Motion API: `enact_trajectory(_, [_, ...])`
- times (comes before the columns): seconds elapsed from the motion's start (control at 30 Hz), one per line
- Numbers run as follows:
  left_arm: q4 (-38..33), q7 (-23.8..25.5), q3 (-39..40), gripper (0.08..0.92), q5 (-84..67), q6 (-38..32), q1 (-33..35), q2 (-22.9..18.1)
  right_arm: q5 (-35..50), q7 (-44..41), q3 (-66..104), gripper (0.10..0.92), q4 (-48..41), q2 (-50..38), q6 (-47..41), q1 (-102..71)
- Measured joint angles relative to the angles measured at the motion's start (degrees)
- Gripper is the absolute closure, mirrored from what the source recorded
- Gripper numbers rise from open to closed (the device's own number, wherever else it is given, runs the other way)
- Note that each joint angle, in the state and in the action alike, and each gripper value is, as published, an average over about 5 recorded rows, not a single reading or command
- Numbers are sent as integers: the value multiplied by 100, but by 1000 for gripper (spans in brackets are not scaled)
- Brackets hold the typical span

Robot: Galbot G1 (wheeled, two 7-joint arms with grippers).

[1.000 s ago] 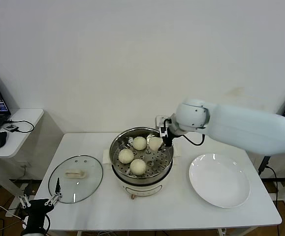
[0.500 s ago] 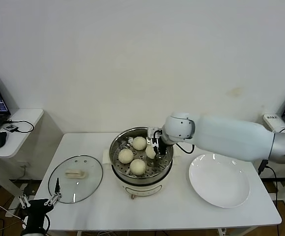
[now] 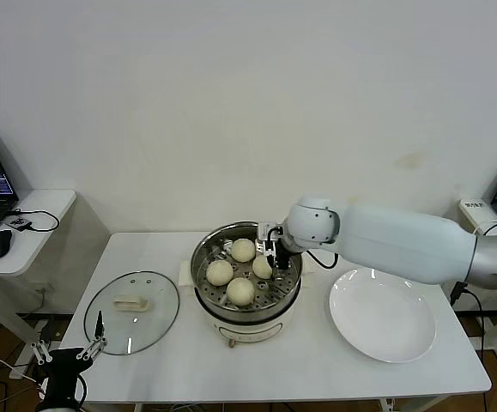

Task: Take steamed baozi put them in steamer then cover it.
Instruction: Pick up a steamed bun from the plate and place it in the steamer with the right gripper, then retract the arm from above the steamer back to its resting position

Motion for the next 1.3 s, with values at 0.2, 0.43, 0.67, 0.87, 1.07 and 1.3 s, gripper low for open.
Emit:
enact_trajectory(0.2, [15,-2,11,177,0,4,-44,3,163,98,312,203,307,-362,31,27])
enact_trajectory(0.43, [99,-15,61,177,23,-19,-121,18,501,1126,922,203,854,-1134,395,-488])
enact_trajectory(0.67, [190,-13,136,177,109,-99,-187,0,499,2442,2618,202,1294,-1898,1536,-2363])
enact_trajectory(0.87, [305,-71,204,177,281,-186,-233,-14,82,3028,4862,203,1460,-1841,2734,-4637])
enact_trajectory(1.07, [503,-208,287,177,679,-181,-336,-6,-402,3130,7103,203,1484,-1021,3876,-6782])
enact_trajectory(1.3, [915,-476,366,177,1927,-76,-509,81,-757,3035,9356,203,1604,246,4893,-8838])
